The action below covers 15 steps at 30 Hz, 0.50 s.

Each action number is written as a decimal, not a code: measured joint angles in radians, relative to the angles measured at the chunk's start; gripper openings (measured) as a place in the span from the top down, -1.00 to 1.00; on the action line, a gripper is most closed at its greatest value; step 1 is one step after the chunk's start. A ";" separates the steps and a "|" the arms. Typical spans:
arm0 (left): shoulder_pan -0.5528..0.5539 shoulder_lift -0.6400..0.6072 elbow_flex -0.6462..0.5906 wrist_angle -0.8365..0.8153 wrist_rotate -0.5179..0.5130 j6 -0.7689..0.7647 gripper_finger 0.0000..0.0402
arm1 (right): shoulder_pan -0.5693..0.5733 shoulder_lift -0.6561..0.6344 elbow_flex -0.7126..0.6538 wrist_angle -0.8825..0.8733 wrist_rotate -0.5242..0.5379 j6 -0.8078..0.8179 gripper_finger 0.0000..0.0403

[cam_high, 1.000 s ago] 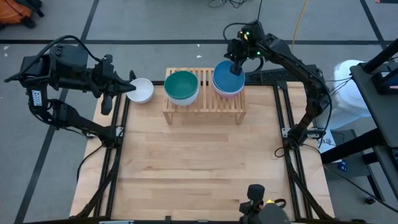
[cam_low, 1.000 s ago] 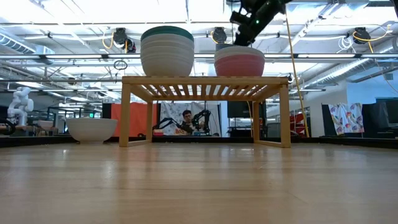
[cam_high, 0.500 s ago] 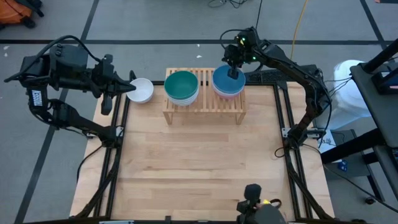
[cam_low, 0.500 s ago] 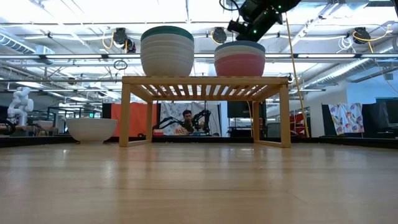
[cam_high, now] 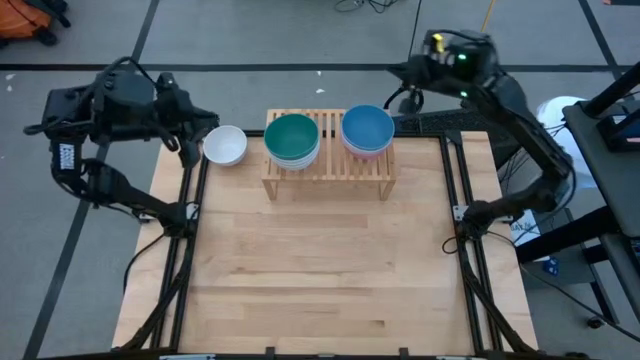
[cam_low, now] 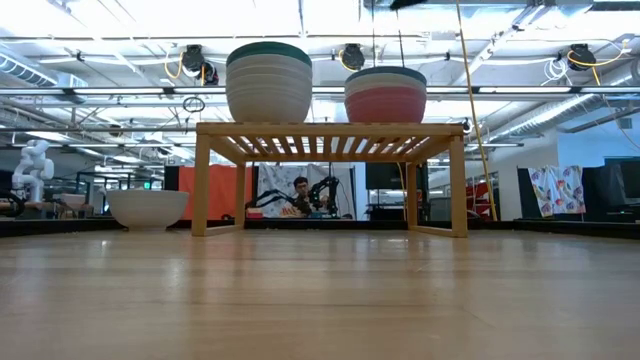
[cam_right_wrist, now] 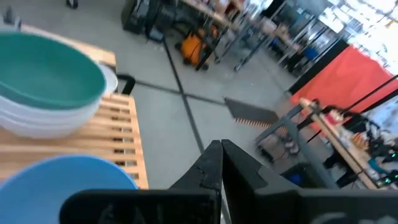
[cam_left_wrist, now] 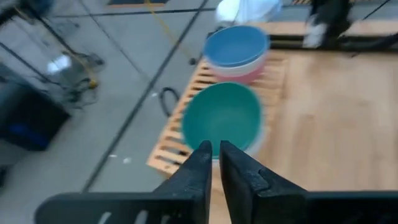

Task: Place and stack bowls onto a shelf
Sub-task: Stack the white bowl on top of the blue bowl on the shelf

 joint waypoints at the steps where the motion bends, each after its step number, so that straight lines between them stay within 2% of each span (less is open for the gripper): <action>1: 0.008 0.001 0.000 0.000 -0.018 0.024 0.78 | 0.001 -0.018 0.000 -0.001 -0.001 0.005 1.00; 5: 0.061 0.012 0.000 0.000 -0.095 0.023 0.67 | 0.012 -0.066 0.000 -0.038 0.000 0.015 1.00; 11: 0.154 0.040 -0.009 0.000 -0.084 -0.064 0.59 | 0.013 -0.110 0.000 -0.063 0.000 0.016 1.00; 15: 0.208 0.048 -0.074 0.001 -0.080 -0.138 0.59 | 0.013 -0.122 0.000 -0.070 0.000 0.016 1.00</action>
